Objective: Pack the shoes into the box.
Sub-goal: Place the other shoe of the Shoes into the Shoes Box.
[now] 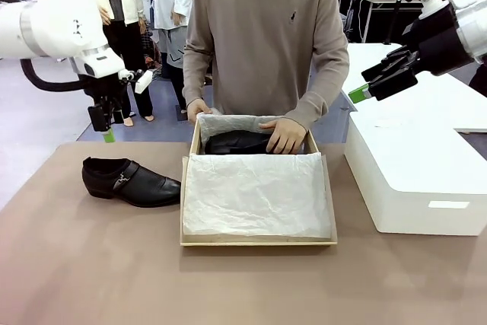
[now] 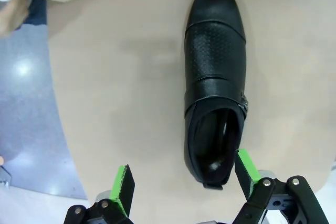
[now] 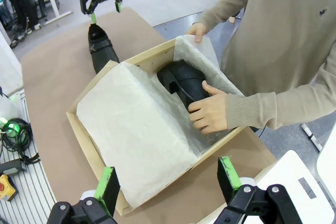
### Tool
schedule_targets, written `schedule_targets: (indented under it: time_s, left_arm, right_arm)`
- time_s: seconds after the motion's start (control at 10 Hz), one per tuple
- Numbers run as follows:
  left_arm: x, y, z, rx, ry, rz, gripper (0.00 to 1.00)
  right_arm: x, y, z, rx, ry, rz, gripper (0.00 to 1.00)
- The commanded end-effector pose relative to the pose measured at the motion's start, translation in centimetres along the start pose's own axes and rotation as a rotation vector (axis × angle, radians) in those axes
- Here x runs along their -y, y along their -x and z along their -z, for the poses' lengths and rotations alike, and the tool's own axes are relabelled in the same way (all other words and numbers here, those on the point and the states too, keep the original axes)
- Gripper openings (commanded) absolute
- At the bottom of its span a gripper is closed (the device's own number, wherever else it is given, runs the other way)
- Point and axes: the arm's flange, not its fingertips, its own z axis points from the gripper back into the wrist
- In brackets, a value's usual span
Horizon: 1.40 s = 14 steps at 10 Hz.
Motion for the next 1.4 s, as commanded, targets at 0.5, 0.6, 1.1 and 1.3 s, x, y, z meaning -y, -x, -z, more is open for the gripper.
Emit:
schedule_targets:
  time_s: [0.5, 0.6, 1.1, 1.3]
  left_arm:
    - [-1.3, 2.3, 3.4, -0.013, 0.054, 0.068, 1.00]
    - [-1.4, 2.4, 3.5, -0.011, 0.070, 0.087, 1.00]
    - [-1.0, 2.1, 4.1, -0.015, 0.055, 0.056, 1.00]
    - [-1.1, 2.0, 4.1, -0.014, 0.058, 0.064, 1.00]
  right_arm:
    - [0.4, 0.0, 0.2, 0.022, -0.014, -0.016, 1.00]
    - [0.4, 0.0, 0.2, 0.022, -0.014, -0.016, 1.00]
    - [0.4, 0.0, 0.2, 0.022, -0.014, -0.016, 1.00]
    - [0.4, 0.0, 0.2, 0.022, -0.014, -0.016, 1.00]
